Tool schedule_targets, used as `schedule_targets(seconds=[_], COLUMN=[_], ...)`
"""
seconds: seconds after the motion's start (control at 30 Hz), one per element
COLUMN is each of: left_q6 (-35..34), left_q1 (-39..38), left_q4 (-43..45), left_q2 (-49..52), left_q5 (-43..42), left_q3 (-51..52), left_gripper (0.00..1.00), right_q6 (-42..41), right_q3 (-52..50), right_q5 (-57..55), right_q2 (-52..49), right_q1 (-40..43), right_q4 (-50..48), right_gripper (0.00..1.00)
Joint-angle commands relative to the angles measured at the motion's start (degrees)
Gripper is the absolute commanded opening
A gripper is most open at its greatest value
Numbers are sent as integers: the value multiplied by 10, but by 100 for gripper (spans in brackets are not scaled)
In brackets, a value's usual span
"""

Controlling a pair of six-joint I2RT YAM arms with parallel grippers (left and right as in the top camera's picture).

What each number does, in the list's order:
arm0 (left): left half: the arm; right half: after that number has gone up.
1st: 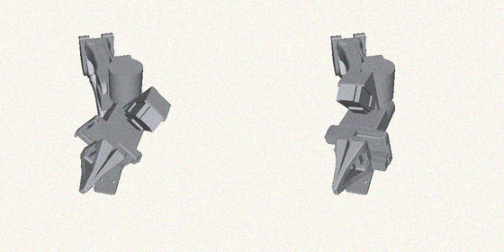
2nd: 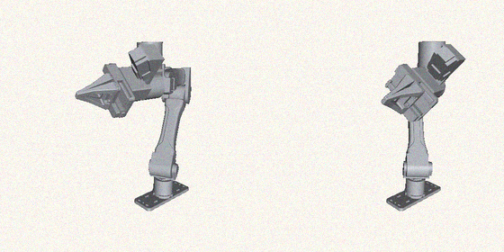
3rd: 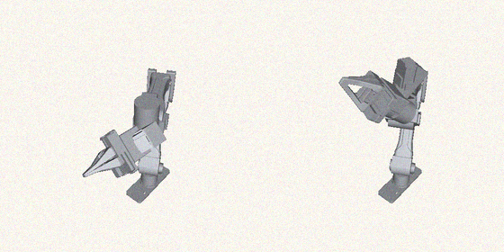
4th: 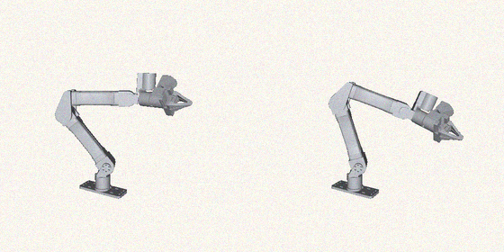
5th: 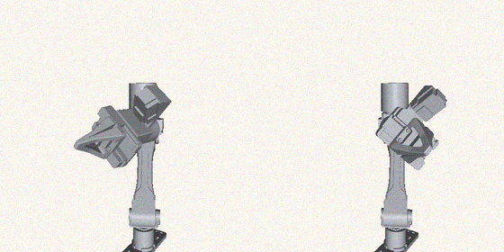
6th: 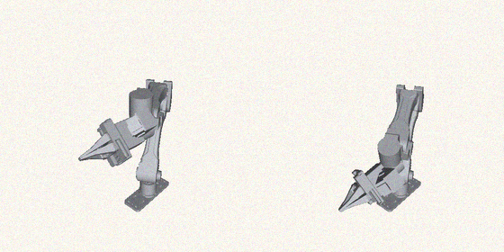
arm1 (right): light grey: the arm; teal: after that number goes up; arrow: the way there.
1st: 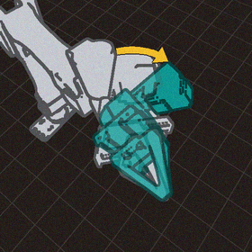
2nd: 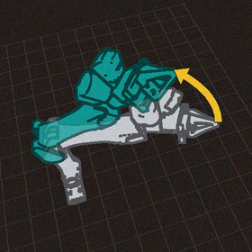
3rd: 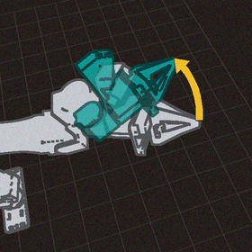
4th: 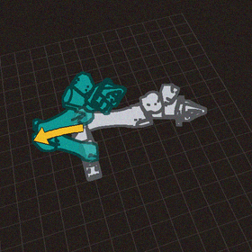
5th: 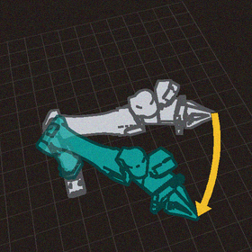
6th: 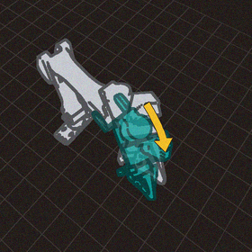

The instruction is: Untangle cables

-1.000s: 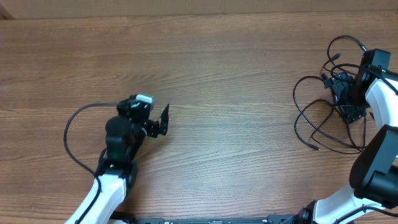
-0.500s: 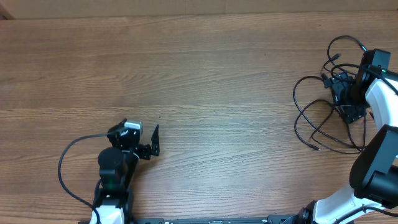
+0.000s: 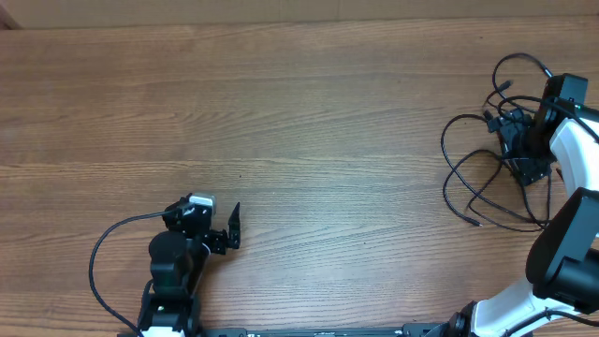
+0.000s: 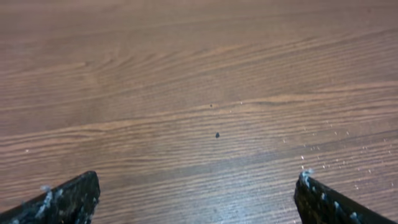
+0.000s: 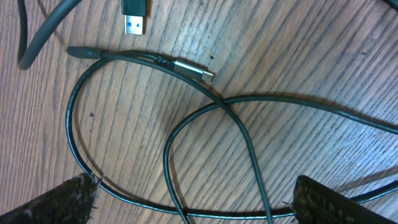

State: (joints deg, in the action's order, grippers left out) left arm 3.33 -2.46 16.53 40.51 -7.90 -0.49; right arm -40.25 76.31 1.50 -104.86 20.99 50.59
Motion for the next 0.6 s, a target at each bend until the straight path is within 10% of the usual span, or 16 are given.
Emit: schedule_targets(seconds=[0.0, 0.57], left_q6=[-3, -1], left_q1=[5, 24], left_q4=[-39, -210], left_q2=[-51, -404], left_q5=[24, 84], left_q3=[2, 2], left_gripper=[100, 100], right_q6=[2, 2], right_q3=[-1, -1], right_q5=[-3, -3], right_q2=[-1, -1], right_q1=[0, 0], right_q4=[-2, -2], right_gripper=[100, 100])
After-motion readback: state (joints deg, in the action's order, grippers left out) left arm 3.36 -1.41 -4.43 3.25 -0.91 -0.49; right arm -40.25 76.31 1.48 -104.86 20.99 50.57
